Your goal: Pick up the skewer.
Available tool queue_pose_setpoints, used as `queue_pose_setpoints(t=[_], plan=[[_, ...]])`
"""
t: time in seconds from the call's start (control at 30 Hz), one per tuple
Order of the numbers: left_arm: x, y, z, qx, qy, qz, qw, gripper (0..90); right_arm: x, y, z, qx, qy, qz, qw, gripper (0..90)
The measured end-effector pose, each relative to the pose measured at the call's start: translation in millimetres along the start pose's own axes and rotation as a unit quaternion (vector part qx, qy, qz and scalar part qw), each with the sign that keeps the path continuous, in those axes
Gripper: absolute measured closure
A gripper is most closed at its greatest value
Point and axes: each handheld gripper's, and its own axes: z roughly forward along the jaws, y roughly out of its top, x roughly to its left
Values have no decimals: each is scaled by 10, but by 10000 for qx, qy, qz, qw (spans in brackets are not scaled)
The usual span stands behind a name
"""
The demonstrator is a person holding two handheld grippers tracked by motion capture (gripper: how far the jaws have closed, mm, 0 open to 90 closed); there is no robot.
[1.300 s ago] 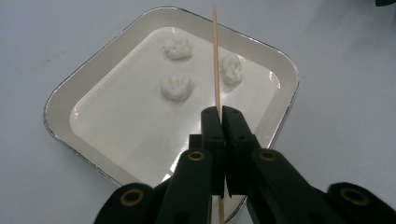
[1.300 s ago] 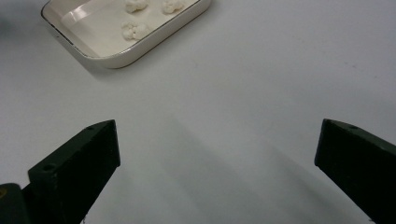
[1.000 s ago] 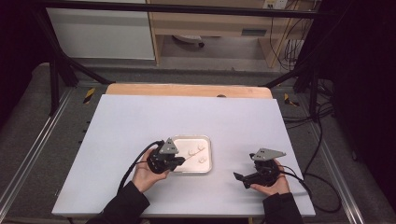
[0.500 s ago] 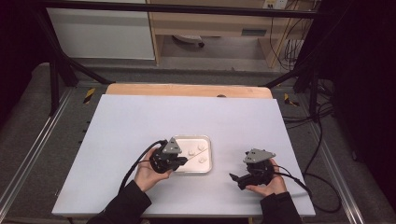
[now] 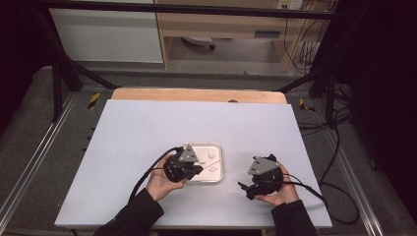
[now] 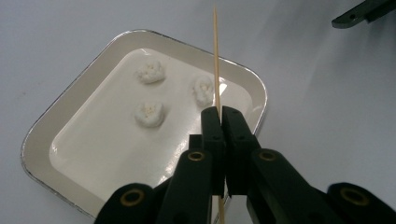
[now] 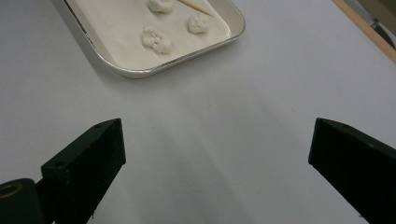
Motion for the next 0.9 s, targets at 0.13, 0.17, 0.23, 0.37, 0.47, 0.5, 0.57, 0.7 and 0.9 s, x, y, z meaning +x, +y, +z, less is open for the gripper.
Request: queue_pose_setpoints(t=[0.13,0.17,0.23,0.37,0.47,0.5,0.57,0.7,0.9], plan=[[-30,52,21,45,-26,78,10000,883,25,61,-12,17,-58,-277,9996,66],[-38,64,29,42,-40,94,9999,883,25,61,-12,17,-58,-277,9996,66],[-52,89,45,71,-54,129,9999,883,38,80,-15,4,-74,-413,9991,78],[-80,137,81,110,-87,183,9997,883,58,106,-5,25,-113,-666,9977,103],[-97,167,104,137,-111,218,9996,884,71,112,8,89,-134,-862,9961,128],[-102,175,112,136,-125,213,9996,884,83,114,17,118,-150,-1013,9947,143],[-107,192,125,164,-138,224,9995,883,88,117,18,131,-171,-1095,9938,159],[-128,223,154,200,-174,258,9993,884,114,129,19,61,-183,-1383,9902,217],[-172,277,186,269,-220,339,9988,883,160,155,22,-46,-184,-1962,9804,304]])
